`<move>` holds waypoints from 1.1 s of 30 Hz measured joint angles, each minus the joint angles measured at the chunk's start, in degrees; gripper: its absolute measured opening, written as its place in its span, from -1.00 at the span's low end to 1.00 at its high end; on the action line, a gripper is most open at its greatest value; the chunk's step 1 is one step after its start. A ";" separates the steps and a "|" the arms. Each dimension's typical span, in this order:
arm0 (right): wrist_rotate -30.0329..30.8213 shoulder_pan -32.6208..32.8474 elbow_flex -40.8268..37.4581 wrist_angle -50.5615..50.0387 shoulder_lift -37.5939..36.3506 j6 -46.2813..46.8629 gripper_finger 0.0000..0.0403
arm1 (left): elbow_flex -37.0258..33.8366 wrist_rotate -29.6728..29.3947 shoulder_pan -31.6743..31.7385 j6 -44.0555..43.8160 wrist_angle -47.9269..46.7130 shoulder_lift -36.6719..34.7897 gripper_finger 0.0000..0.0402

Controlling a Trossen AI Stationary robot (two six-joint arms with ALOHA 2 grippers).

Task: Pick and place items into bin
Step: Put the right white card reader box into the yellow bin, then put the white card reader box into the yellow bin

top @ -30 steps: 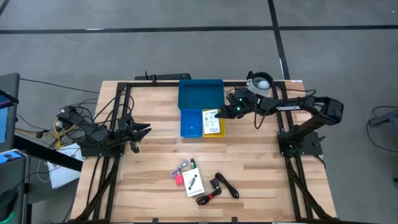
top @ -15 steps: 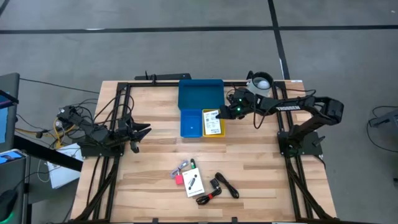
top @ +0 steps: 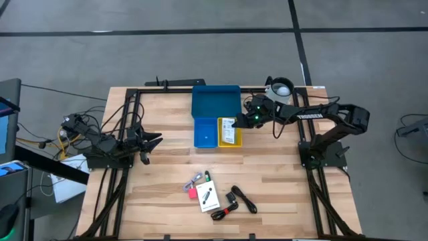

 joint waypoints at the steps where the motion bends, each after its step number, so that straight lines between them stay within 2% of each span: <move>1: 0.02 0.00 0.00 0.02 0.00 -0.02 -0.49 | -0.01 0.00 0.01 0.00 0.00 0.00 -0.53; 13: -0.16 0.00 0.00 0.02 0.00 -1.51 -0.37 | -0.02 0.00 0.02 0.00 0.00 0.00 -0.53; 22: -0.52 0.00 0.00 0.08 0.00 -2.76 -0.36 | 0.00 0.00 0.00 0.00 0.02 0.00 -0.53; 33: -4.94 2.49 0.00 0.13 -0.13 -4.02 -0.33 | -0.02 0.02 0.00 0.00 0.00 0.00 -0.53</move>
